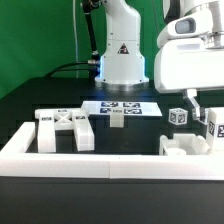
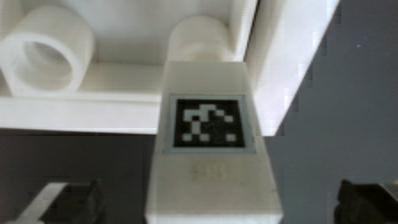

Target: Assemble chair

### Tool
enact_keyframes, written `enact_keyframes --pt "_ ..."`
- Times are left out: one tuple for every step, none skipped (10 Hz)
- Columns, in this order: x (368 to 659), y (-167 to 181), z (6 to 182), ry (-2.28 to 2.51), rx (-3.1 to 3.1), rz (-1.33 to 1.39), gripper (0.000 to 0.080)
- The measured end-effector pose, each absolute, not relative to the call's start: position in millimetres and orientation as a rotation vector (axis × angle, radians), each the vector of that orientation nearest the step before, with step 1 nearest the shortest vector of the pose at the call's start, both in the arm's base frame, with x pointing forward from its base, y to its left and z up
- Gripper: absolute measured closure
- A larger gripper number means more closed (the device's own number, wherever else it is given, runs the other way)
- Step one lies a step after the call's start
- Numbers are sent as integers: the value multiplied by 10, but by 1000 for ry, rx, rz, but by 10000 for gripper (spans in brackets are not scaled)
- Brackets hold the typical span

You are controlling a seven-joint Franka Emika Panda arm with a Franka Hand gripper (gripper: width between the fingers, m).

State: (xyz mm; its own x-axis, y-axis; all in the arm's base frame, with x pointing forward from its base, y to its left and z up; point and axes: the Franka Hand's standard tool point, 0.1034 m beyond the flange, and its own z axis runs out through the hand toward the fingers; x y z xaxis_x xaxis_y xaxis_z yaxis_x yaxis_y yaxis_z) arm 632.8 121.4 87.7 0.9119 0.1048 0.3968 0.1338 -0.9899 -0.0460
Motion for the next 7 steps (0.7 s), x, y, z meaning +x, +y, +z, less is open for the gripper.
enact_keyframes --pt "6304 1227 837 -192 -3019 -483 150" --pt "6281 1232 824 -198 -3035 -295 150" --pt "6326 1218 835 -197 -3040 -193 150" --pt "6307 1186 804 -194 -3044 -115 150" --pt "6239 1171 790 -196 -3042 21 150" --pt "6306 1173 808 -195 -3040 16 150" --pt "6304 1172 807 -195 -3040 17 150"
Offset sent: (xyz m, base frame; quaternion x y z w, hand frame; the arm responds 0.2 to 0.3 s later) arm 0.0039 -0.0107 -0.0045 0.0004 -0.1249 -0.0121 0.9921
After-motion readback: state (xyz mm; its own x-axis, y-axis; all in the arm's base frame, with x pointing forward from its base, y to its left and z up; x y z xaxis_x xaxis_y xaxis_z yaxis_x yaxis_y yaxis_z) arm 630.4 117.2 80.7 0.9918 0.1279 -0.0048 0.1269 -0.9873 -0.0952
